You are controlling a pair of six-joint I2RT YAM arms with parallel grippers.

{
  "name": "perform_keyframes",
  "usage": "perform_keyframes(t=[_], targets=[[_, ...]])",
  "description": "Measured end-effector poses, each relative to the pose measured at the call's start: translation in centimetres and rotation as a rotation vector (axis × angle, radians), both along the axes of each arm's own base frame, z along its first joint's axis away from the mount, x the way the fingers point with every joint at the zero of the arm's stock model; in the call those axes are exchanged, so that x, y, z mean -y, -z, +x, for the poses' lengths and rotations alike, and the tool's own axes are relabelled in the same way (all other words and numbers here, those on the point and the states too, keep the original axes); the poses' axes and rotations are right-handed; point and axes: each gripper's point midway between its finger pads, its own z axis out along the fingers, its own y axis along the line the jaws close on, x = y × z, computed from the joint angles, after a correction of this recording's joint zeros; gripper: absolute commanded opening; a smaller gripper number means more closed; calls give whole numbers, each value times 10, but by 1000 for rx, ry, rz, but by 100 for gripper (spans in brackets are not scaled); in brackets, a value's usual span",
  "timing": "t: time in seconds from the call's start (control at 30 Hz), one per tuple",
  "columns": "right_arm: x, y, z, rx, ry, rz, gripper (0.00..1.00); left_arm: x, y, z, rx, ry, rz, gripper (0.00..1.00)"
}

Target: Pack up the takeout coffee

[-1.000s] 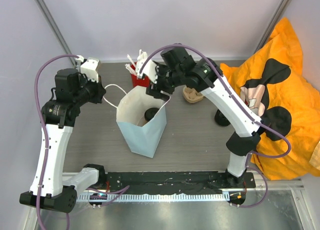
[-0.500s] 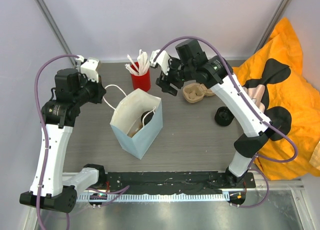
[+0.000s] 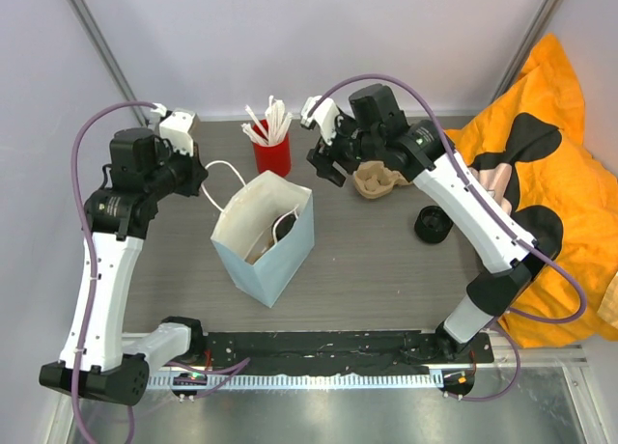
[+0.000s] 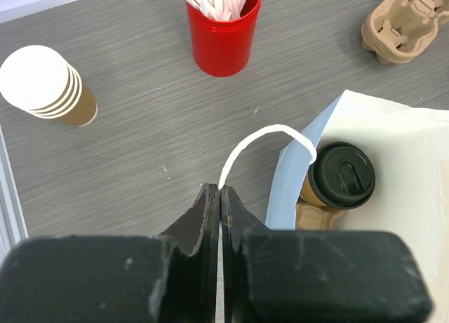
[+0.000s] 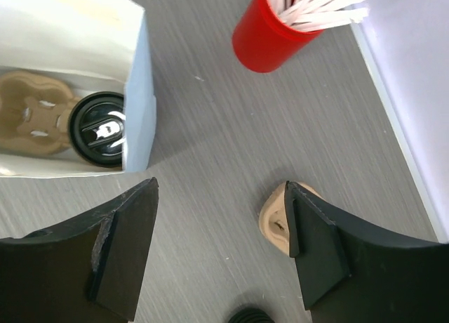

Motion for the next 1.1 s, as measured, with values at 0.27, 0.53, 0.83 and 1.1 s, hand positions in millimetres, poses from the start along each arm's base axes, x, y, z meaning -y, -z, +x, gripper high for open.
perform_keyframes(t=[0.27,0.53,0.83,1.1], targets=[[18,-5,14,34,91,25,79,2,1,13,12,18,17,4],[38,7,34,36,211,21,80,3,8,32,10,31,38,5],[63,15,62,25,364,74,79,8,7,47,23,55,43,12],[39,-3,75,42,352,228,74,9,-1,42,54,73,45,64]])
